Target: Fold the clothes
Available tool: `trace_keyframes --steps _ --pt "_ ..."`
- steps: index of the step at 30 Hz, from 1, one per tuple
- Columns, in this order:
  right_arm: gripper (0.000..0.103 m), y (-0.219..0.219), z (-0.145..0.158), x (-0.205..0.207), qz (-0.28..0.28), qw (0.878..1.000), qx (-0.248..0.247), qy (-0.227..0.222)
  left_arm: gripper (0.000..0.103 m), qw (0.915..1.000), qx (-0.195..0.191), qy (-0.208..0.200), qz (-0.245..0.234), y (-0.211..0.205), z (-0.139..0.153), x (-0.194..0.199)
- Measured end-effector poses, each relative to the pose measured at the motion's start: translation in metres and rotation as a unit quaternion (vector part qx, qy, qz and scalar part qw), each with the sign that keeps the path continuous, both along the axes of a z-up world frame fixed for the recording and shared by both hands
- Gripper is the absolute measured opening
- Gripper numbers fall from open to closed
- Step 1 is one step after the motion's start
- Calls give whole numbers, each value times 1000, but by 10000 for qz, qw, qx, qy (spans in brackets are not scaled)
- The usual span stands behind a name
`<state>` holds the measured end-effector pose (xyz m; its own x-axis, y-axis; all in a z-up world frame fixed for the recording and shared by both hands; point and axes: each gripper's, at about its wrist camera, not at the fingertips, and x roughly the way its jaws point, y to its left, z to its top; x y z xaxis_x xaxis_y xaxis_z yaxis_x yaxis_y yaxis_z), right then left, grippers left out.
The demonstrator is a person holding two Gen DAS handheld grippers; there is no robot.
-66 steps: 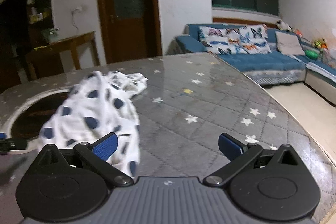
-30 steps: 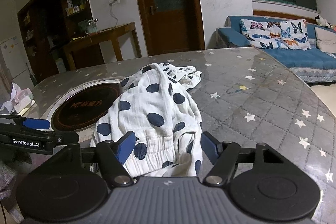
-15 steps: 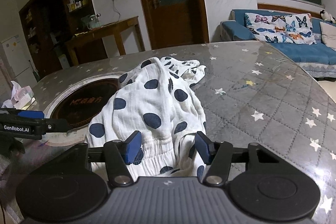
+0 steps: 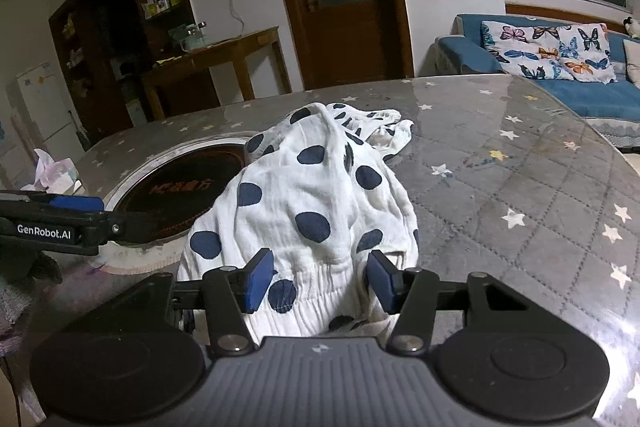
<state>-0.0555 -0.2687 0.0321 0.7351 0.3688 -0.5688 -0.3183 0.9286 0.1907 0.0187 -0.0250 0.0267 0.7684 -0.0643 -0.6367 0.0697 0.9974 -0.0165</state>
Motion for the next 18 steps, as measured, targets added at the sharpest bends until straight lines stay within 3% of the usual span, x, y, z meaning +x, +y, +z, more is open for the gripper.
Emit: trace_keyframes --steps 9,18 --pt "72 1 -1 -24 -430 9985 -319 -116 103 9999 -89 82 -53 -10 -3 -4" --pt "77 -11 -2 -43 -941 9954 -157 -62 103 9997 -96 127 -189 -22 -8 -12"
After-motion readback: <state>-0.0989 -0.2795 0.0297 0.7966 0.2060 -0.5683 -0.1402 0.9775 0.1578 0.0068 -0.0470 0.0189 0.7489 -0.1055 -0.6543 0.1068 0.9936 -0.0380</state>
